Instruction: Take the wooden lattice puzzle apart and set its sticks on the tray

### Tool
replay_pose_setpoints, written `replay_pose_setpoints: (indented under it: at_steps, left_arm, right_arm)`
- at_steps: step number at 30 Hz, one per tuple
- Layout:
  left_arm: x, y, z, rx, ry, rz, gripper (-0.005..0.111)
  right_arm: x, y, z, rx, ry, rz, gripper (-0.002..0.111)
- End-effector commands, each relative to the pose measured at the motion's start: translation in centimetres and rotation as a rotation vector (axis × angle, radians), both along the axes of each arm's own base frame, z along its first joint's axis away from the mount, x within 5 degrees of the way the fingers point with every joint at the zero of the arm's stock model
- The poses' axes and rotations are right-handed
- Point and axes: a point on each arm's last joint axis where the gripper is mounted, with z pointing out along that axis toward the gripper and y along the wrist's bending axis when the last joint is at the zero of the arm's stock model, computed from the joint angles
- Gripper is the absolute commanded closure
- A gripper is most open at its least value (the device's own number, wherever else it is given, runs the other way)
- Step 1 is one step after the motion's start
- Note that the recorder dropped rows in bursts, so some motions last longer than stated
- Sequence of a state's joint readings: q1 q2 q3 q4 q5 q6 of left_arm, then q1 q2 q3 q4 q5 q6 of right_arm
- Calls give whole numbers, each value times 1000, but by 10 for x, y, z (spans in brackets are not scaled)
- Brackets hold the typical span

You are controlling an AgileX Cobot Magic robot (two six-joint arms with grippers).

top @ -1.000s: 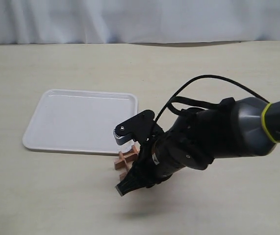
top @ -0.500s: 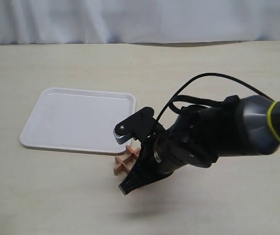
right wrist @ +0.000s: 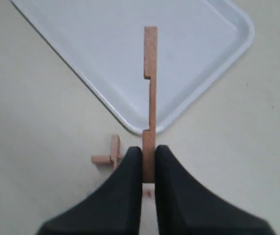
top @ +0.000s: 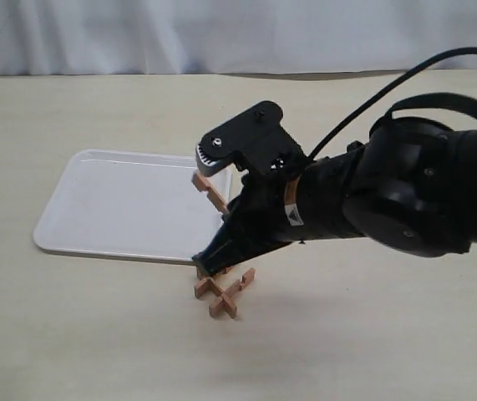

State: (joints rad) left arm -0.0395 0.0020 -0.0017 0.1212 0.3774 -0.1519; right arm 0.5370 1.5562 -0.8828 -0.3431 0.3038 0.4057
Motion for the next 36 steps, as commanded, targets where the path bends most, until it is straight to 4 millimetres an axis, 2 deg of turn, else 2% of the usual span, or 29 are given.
replay_pose_setpoints:
  at_steps: [1,5,8,10,13,14,17,19,21,24,27,31,36]
  left_arm:
    - [0,-1,1,0,-17,-10,107]
    - [0,-1,1,0,-17,-10,107]
    - [0,-1,1,0,-17,-10,107]
    - [0,-1,1,0,-17,-10,107]
    - [0,-1,1,0,-17,-10,107]
    - [0,-1,1,0,-17,-10,107]
    - [0,-1,1,0,-17,-10,107]
    - [0,-1,1,0,-17,-10,107]
    - [0,-1,1,0,-17,-10,107]
    - [0,-1,1,0,-17,-10,107]
    - [0,-1,1,0,-17,-10,107]
    - [0,-1,1,0,-17,-10,107]
    - [0,-1,1,0,-17,-10,107]
  right_arm:
    - [13,13,4,129,-130,51,104]
    - [41,31,-11,146,-112,37,104]
    - [77,46,-33,49,-15,-10,104]
    - [95,49,-41,-8,37,-49,104]
    - [110,49,-59,-47,90,-86,103]
    - [111,48,-63,-49,93,-92,101]
    - [116,41,-66,-40,99,-121,80]
    - [115,40,-57,-22,92,-143,61]
    - [107,43,-42,-68,79,-91,51]
    - [98,41,-26,-126,91,-60,51]
    - [87,34,-18,-241,163,-28,51]
    - [70,25,-17,-355,310,36,51]
    - [45,22,-28,-332,456,115,51]
